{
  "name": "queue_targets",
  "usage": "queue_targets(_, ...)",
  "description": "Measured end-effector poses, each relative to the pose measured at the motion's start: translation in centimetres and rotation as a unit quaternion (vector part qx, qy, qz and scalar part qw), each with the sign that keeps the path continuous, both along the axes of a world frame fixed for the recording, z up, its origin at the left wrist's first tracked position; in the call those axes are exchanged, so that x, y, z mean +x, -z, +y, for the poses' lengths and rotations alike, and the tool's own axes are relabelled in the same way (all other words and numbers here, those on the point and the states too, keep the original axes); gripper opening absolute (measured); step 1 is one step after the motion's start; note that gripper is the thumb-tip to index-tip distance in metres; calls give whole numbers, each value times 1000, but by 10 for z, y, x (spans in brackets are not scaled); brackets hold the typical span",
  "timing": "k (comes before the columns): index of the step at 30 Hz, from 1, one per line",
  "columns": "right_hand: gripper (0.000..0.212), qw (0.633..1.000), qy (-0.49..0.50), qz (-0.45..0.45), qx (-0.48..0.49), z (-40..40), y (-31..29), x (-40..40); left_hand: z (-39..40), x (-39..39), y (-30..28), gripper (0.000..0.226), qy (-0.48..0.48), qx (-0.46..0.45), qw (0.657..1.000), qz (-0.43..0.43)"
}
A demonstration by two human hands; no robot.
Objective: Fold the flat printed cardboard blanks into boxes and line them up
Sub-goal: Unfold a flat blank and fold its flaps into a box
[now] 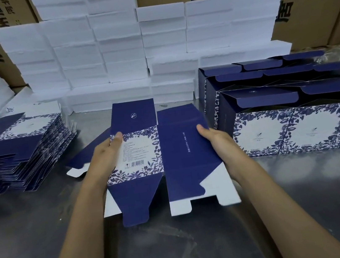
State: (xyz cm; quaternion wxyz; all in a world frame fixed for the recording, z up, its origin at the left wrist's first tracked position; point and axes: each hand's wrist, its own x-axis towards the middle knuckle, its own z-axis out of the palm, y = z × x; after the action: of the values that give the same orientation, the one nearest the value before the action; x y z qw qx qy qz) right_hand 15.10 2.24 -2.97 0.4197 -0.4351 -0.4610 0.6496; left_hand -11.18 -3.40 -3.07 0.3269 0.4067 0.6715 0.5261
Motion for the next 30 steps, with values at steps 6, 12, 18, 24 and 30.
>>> queue_targets(6, 24, 998, 62, 15, 27, -2, 0, -1, -5, 7, -5, 32, 53, -19, 998, 0)
queue_targets(12, 18, 1000, -13, 10, 23, -2, -8, 0, 3, 8, -7, 50, -70, 37, 995, 69)
queue_targets(18, 17, 999, -12, 21, 25, -6, -12, 5, 7, 5, 2, 53, -76, 27, 994, 68)
queue_targets(24, 29, 997, -13, 79, -15, -9, -23, 11, 2, 12, -8, 84, 130, 28, 987, 95)
queue_targets(30, 35, 987, -58, 113, 95, -13, -23, 4, -3, 28, -11, 102, 306, 46, 951, 21)
